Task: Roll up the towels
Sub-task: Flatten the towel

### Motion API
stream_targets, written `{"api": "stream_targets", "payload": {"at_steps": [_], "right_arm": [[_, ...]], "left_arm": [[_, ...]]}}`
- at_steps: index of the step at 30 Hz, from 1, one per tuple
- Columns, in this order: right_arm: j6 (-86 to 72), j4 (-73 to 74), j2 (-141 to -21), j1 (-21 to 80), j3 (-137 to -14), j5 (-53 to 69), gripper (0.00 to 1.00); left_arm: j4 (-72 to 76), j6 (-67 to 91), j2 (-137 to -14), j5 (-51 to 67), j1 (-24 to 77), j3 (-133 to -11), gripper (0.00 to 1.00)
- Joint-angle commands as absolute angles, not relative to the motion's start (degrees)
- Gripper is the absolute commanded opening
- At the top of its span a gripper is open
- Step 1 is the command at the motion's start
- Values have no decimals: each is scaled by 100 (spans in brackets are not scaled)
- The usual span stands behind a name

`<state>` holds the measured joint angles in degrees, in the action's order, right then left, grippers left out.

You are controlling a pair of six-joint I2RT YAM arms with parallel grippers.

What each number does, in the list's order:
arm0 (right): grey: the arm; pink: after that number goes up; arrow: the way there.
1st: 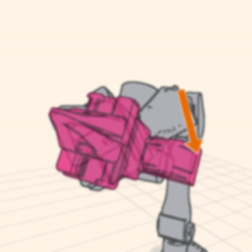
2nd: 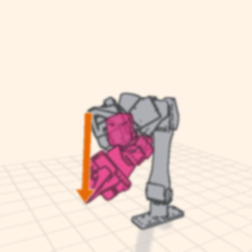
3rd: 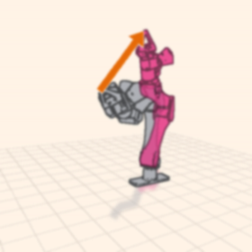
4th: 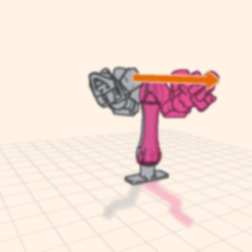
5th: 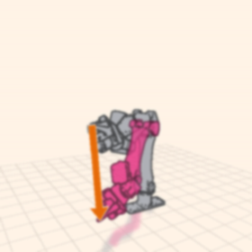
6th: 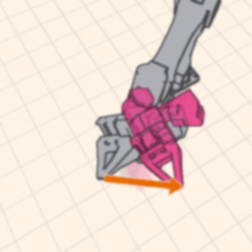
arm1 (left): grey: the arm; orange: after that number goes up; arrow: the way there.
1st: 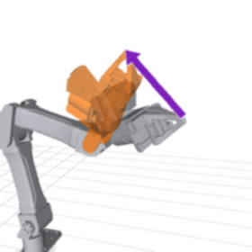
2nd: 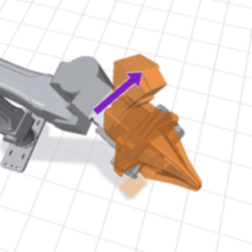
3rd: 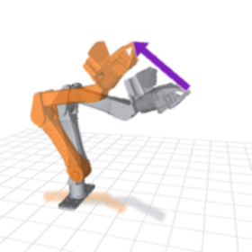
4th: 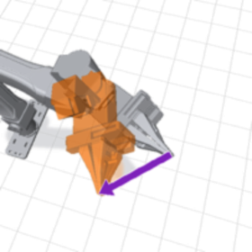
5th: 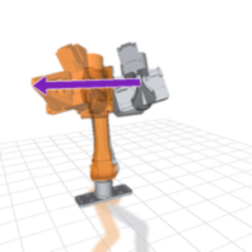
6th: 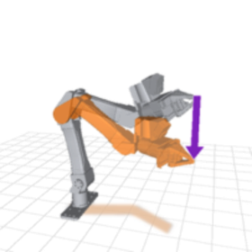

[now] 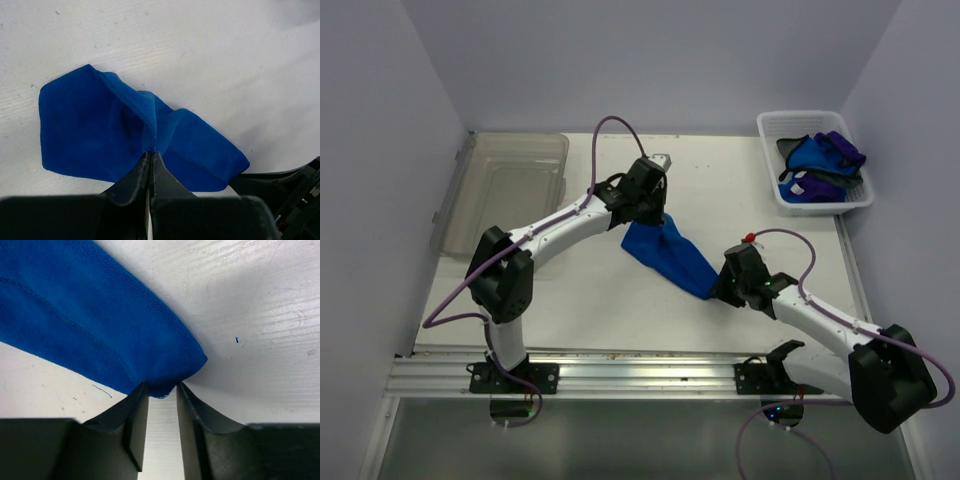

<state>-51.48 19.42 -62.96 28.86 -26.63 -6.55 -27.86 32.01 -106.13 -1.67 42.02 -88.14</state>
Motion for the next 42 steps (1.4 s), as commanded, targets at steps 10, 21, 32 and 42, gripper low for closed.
{"api": "stream_targets", "payload": {"at_steps": [10,21,32,42], "right_arm": [[-5273,1828,-6161,2900,-2610,-940,4],[-5168,2373,-5651,2883,-2813,-1336,0],[-6205,1802,-5361,2883,-2250,-1178,38],[-6354,1398,-5897,2883,-2180,-949,38]], "left_arm": [[-2558,3261,-10477,-123,4166,-8736,0],[-2558,3261,-10301,-193,4166,-8605,0],[-2522,3270,-10310,-123,4166,-8543,0],[-2452,3278,-10362,-44,4166,-8525,0]]}}
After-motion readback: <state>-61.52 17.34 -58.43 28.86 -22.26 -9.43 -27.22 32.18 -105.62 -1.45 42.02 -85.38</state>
